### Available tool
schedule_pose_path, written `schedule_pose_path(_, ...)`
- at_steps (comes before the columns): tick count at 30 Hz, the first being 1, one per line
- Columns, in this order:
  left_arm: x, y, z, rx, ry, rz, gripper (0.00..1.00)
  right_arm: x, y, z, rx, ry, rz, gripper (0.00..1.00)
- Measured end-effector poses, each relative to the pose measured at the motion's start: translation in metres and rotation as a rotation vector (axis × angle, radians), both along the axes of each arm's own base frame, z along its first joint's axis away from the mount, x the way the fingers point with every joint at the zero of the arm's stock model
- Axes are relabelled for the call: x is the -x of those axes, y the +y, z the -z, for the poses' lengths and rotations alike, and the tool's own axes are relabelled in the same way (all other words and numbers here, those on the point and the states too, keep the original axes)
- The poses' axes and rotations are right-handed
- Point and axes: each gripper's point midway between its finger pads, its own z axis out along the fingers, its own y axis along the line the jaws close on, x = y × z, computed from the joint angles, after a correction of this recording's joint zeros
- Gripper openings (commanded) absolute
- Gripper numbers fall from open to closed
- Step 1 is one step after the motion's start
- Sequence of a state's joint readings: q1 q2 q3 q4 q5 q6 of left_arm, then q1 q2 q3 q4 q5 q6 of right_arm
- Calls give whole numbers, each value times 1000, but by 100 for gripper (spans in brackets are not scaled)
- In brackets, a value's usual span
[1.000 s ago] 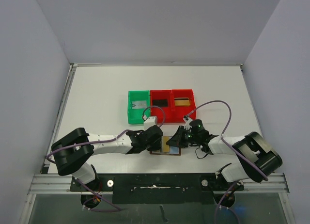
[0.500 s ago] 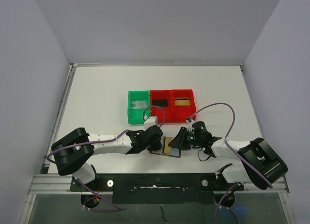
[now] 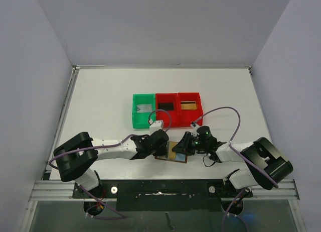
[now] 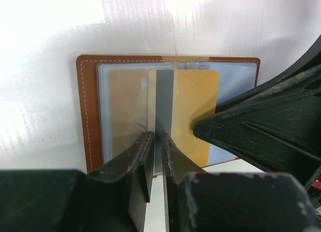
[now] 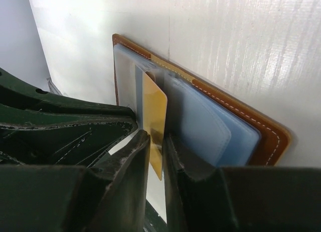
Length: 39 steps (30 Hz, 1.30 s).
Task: Take the credit cards out of the card holder
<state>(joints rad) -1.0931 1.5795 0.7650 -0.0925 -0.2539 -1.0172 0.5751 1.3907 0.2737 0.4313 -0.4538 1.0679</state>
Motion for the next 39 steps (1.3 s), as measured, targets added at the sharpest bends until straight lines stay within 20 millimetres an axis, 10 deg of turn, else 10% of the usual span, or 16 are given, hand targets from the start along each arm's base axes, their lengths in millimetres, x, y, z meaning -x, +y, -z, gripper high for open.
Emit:
schedule_pose_path(29,1,-2,0,0,1,9,10,2,-8,1,-37,26,51,19)
schedule_pose_path(39,1,-2,0,-1,1,9,10,5,0,1,-61,28,30,6)
